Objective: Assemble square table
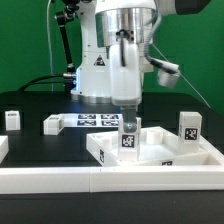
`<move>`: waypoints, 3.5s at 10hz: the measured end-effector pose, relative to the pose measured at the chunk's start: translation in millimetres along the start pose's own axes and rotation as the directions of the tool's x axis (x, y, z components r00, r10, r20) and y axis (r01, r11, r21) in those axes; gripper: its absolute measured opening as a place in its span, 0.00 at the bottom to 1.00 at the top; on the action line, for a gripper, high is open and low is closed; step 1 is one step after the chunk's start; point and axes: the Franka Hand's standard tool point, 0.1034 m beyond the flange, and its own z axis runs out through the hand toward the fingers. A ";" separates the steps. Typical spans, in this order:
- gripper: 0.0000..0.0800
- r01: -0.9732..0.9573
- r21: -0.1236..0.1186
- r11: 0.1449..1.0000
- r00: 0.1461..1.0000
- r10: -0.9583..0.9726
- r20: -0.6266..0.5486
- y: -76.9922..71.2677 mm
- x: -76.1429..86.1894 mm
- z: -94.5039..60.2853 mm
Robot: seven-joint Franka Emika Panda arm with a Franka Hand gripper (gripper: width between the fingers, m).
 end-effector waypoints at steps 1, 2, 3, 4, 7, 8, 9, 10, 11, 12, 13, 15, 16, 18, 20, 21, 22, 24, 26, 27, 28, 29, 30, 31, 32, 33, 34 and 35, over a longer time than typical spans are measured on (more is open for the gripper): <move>0.78 0.055 0.002 0.998 0.998 -0.055 0.000 -0.2 -3.4 0.2; 0.81 0.154 0.002 0.988 0.988 -0.154 0.000 -0.2 -2.7 0.2; 0.81 0.219 0.002 0.976 0.976 -0.219 -0.001 -0.2 -2.1 0.2; 0.81 0.259 0.002 0.966 0.966 -0.259 -0.001 -0.2 -2.2 0.2; 0.81 0.542 -0.030 0.840 0.840 -0.543 -0.021 0.7 -3.9 0.5; 0.81 0.587 -0.034 0.809 0.809 -0.588 -0.021 0.9 -5.4 0.8; 0.81 0.683 -0.041 0.730 0.729 -0.684 -0.021 0.8 -3.9 0.6; 0.81 0.746 -0.043 0.665 0.665 -0.747 -0.018 0.5 -2.3 0.3; 0.81 0.793 -0.044 0.608 0.608 -0.794 -0.015 0.3 -0.4 0.2; 0.81 0.845 -0.049 0.532 0.532 -0.847 -0.013 0.1 1.3 0.0; 0.81 0.872 -0.056 0.487 0.487 -0.873 -0.013 0.1 1.7 -0.1; 0.81 0.931 -0.059 0.361 0.361 -0.933 -0.005 0.0 4.9 -0.3; 0.81 0.950 -0.061 0.308 0.308 -0.951 -0.002 -0.1 7.0 -0.4; 0.66 0.961 -0.063 0.270 0.271 -0.963 0.000 -0.1 8.7 -0.6; 0.47 0.956 -0.063 0.288 0.289 -0.957 -0.001 -0.1 8.6 -0.5; 0.36 0.951 -0.063 0.304 0.304 -0.953 -0.003 -0.1 8.7 -0.5; 0.36 0.946 -0.063 0.317 0.317 -0.948 -0.003 -0.2 8.7 -0.5; 0.36 0.910 -0.062 0.410 0.410 -0.912 -0.010 -0.2 8.5 -0.5; 0.36 0.814 -0.047 0.579 0.578 -0.816 -0.027 0.0 9.3 -0.6; 0.36 0.758 -0.040 0.651 0.650 -0.759 -0.042 0.3 9.7 -0.7; 0.36 0.661 -0.023 0.750 0.748 -0.662 -0.048 -0.4 9.4 -0.9; 0.36 0.569 -0.007 0.823 0.821 -0.568 -0.051 -1.0 9.0 -0.8; 0.36 0.483 0.001 0.876 0.875 -0.482 -0.048 -1.1 9.2 -0.9; 0.36 0.399 0.007 0.917 0.916 -0.398 -0.047 -1.1 8.4 -0.9; 0.36 0.278 0.014 0.961 0.960 -0.277 -0.043 -1.0 6.7 -0.9; 0.36 0.175 0.021 0.984 0.984 -0.174 -0.036 -0.9 6.3 -0.9; 0.36 0.073 0.026 0.997 0.997 -0.072 -0.027 -0.4 5.3 -0.5; 0.36 -0.018 0.029 0.999 1.000 0.019 -0.019 -0.2 4.9 -0.4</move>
Offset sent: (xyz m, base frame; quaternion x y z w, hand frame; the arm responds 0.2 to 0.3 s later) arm 0.0000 0.0000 0.0000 0.0000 0.0000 -0.1296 0.9916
